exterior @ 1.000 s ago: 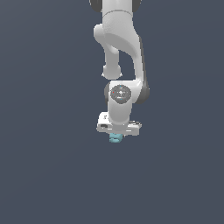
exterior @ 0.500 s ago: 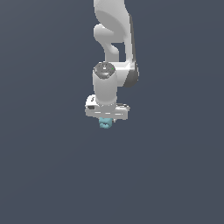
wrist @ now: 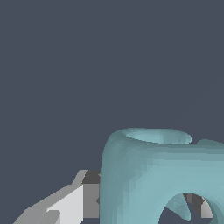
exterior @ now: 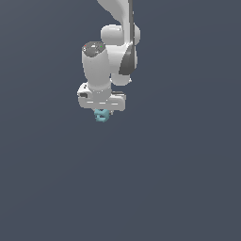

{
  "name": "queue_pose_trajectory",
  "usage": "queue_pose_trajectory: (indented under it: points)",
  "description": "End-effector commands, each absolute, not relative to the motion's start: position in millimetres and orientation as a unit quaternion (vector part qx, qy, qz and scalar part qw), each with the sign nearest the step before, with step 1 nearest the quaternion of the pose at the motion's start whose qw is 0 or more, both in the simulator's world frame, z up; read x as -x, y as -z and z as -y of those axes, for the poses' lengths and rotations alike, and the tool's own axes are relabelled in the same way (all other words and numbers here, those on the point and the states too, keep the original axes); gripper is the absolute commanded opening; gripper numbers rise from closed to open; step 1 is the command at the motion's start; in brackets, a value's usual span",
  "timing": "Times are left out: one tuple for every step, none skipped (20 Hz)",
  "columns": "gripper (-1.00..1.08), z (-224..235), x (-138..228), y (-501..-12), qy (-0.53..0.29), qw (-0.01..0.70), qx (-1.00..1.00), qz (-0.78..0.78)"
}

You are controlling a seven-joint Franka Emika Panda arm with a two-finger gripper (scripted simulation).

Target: Pick up the object and move it to a goal position.

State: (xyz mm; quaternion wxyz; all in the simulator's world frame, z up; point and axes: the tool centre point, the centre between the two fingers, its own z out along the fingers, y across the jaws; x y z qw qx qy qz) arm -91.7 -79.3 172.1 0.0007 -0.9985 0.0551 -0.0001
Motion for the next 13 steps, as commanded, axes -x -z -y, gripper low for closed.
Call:
queue_pose_trajectory:
  points:
    - [-1.00,90.3,104.1,-182.6,0.000,0.001,0.999,-0.055]
    - [-1.00,94.1,108.1,-186.2,0.000,0.001,0.999,-0.055]
    - [-1.00,97.7,111.7,-189.6,0.000,0.001,0.999,-0.055]
    - [-1.00,101.0,114.9,-192.6,0.000,0.001,0.999,-0.055]
    - [-1.00,104.0,117.8,-195.4,0.000,0.001,0.999,-0.055]
    - [-1.00,106.6,120.4,-197.9,0.000,0.001,0.999,-0.055]
    - [-1.00,108.9,122.6,-200.1,0.000,0.001,0.999,-0.055]
    - [-1.00,111.0,124.5,-202.0,0.000,0.001,0.999,-0.055]
    - [-1.00,112.5,126.0,-203.5,0.000,0.001,0.999,-0.055]
    - [-1.00,113.8,127.2,-204.7,0.000,0.001,0.999,-0.055]
    - [-1.00,114.8,128.0,-205.6,0.000,0.001,0.999,-0.055]
    - [-1.00,115.3,128.6,-206.1,0.000,0.001,0.999,-0.055]
    - [-1.00,115.5,128.7,-206.3,0.000,0.001,0.999,-0.055]
